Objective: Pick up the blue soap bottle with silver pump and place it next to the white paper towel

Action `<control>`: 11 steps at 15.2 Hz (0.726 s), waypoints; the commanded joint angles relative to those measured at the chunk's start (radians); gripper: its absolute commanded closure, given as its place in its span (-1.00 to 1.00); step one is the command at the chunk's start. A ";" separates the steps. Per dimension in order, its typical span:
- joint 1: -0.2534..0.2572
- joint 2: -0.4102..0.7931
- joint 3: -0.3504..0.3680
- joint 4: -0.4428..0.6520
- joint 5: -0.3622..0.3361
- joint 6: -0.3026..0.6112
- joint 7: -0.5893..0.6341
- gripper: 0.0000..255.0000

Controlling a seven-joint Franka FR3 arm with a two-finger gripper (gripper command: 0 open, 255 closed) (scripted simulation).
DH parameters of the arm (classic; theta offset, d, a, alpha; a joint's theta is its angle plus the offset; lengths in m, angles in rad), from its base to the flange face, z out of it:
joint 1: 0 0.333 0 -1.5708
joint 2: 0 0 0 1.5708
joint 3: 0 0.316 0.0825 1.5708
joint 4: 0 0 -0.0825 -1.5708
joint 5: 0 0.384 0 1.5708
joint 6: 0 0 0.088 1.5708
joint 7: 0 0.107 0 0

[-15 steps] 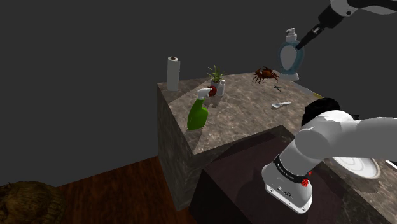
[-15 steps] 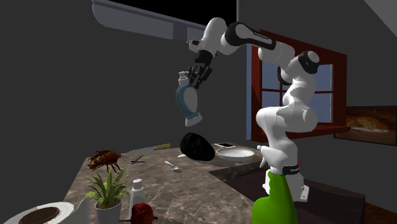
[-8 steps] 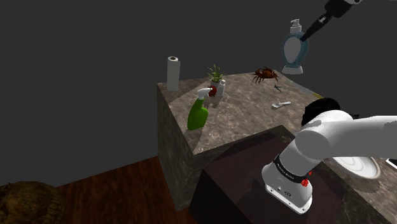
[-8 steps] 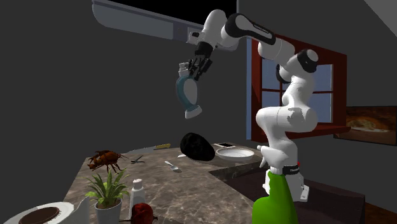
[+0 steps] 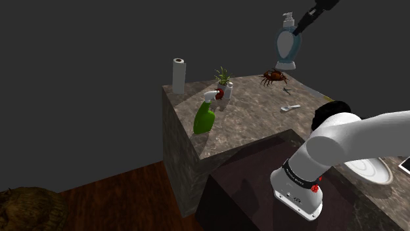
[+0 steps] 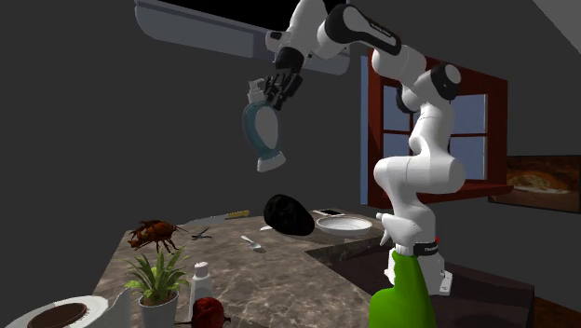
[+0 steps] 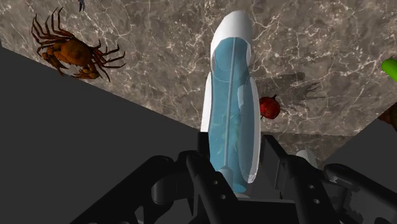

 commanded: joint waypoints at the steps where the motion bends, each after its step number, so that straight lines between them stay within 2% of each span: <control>1: 0.018 0.047 0.017 0.018 0.014 0.024 0.031 1.00; 11: 0.102 0.318 0.092 0.194 0.081 0.095 0.164 1.00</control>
